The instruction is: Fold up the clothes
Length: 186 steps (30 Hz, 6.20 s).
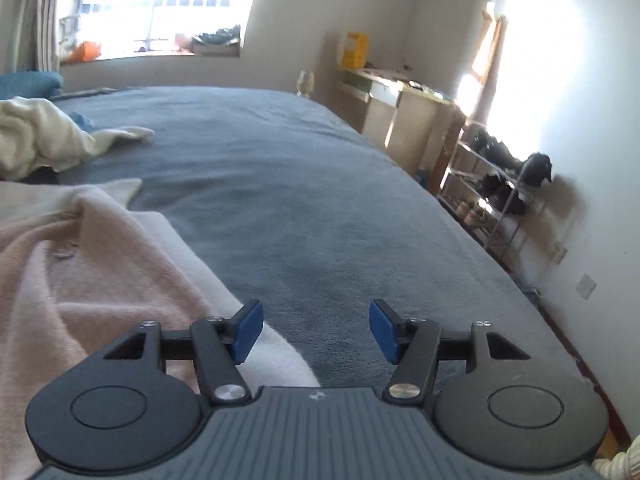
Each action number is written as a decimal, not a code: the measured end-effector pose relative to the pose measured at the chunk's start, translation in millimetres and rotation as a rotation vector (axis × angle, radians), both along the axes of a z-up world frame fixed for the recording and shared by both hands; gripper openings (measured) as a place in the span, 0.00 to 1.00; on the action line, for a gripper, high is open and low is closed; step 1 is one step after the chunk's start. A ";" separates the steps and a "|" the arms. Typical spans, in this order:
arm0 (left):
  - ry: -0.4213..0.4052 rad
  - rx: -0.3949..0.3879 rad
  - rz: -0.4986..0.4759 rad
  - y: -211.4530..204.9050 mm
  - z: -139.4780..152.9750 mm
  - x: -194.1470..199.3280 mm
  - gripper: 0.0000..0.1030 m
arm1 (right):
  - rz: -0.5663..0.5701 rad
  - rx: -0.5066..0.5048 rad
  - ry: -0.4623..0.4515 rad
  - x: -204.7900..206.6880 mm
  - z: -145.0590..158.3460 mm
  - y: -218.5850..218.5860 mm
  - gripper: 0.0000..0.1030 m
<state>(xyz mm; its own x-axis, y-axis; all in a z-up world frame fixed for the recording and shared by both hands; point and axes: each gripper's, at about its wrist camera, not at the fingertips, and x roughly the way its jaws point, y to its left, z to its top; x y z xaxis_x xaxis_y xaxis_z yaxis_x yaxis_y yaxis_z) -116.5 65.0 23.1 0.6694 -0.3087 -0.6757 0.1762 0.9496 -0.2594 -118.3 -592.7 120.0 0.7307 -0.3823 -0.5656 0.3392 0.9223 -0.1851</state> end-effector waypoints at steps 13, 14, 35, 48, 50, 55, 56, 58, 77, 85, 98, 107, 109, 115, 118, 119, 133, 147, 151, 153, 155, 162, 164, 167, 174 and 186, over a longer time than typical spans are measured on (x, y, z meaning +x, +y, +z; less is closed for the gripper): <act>-0.077 -0.063 0.072 60.2 20.7 -73.1 1.00 | 0.777 0.384 0.094 -30.8 -16.9 289.6 0.60; -0.065 -0.068 0.078 64.6 16.1 -75.5 1.00 | 0.805 0.430 0.106 -28.3 -18.6 307.3 0.60; -0.132 -0.133 -0.012 25.7 4.4 -109.2 0.14 | 0.976 0.355 0.257 26.4 -13.6 526.6 0.67; -0.250 0.091 -0.331 -58.3 6.1 -149.6 0.49 | 1.014 -0.068 0.348 10.3 -55.8 546.8 0.61; -0.259 0.048 -0.323 -45.1 9.3 -154.3 0.57 | 1.001 -0.046 0.335 9.5 -57.8 532.8 0.57; -0.265 -0.068 -0.251 -15.6 14.6 -154.3 0.67 | 0.937 0.107 0.287 10.4 -49.5 491.2 0.41; -0.246 -0.092 -0.248 -15.6 13.6 -148.8 0.67 | 0.913 0.143 0.276 12.2 -48.1 481.7 0.40; -0.201 -0.142 -0.248 -18.3 10.7 -135.9 0.67 | 0.866 0.226 0.279 15.9 -51.7 463.9 0.39; -0.151 -0.239 -0.273 -59.0 2.7 -95.1 0.55 | 0.915 0.135 0.184 20.2 -10.6 513.1 0.72; -0.231 -0.182 -0.348 -73.6 2.9 -107.1 0.55 | 0.963 -0.199 0.321 26.3 -58.8 539.6 0.62; -0.238 -0.076 -0.407 -70.7 0.1 -131.1 0.58 | 0.761 0.311 0.226 19.6 -37.1 412.7 0.17; -0.195 0.029 -0.429 -89.4 -7.7 -141.0 0.49 | 0.607 0.773 0.147 23.4 -63.3 340.8 0.17; -0.194 0.045 -0.436 -92.8 -6.0 -143.2 0.45 | 0.590 0.785 0.128 24.0 -65.1 332.2 0.17; -0.152 0.048 -0.425 -94.6 3.1 -144.1 0.26 | 0.613 0.706 0.153 29.4 -69.9 345.6 0.17; -0.145 0.046 -0.437 -96.6 8.5 -146.4 0.18 | 0.656 0.561 0.157 32.0 -68.6 369.6 0.17; -0.136 0.041 -0.436 -97.6 9.2 -146.3 0.14 | 0.664 0.522 0.142 32.3 -67.5 373.7 0.17; -0.064 -0.209 -0.630 -176.3 26.4 -119.5 0.04 | 0.529 0.682 -0.027 39.8 -42.8 253.0 0.05; 0.034 -0.175 -0.735 -221.8 -10.5 -104.3 0.43 | 0.552 0.432 0.078 62.4 -92.8 230.3 0.27; -0.051 -0.162 -0.763 -199.4 -1.3 -134.0 0.92 | 0.521 0.353 0.075 45.7 -88.8 222.0 0.60; -0.118 -0.146 -0.753 -181.3 9.7 -147.6 0.97 | 0.491 0.376 0.043 27.1 -76.8 209.4 0.64; -0.174 -0.131 -0.732 -163.2 19.6 -157.2 0.98 | 0.466 0.432 0.003 2.8 -63.2 195.8 0.66; -0.197 -0.085 -0.506 -92.1 26.3 -157.7 0.99 | 0.460 0.694 0.025 -92.3 -60.4 179.0 0.68; -0.151 -0.102 -0.437 -70.0 19.1 -153.0 0.98 | 0.431 0.737 0.076 -109.6 -71.7 179.8 0.68; -0.029 -0.176 -0.374 -45.3 4.5 -148.0 0.96 | 0.395 0.752 0.134 -127.2 -87.6 182.7 0.65; 0.099 -0.268 -0.368 -44.1 -18.9 -145.0 0.93 | 0.431 0.658 0.139 -140.3 -85.3 204.4 0.05; 0.206 -0.305 -0.392 -82.3 -38.6 -121.8 0.70 | 0.343 0.653 0.088 -157.5 -85.3 183.2 0.05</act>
<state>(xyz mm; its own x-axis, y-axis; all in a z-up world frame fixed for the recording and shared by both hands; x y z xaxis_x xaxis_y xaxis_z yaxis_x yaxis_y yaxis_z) -238.3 -17.3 -15.5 0.3274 -0.7119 -0.6213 0.4190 0.6987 -0.5799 -275.8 -409.5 34.6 0.6901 0.2935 -0.6615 0.0211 0.9055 0.4238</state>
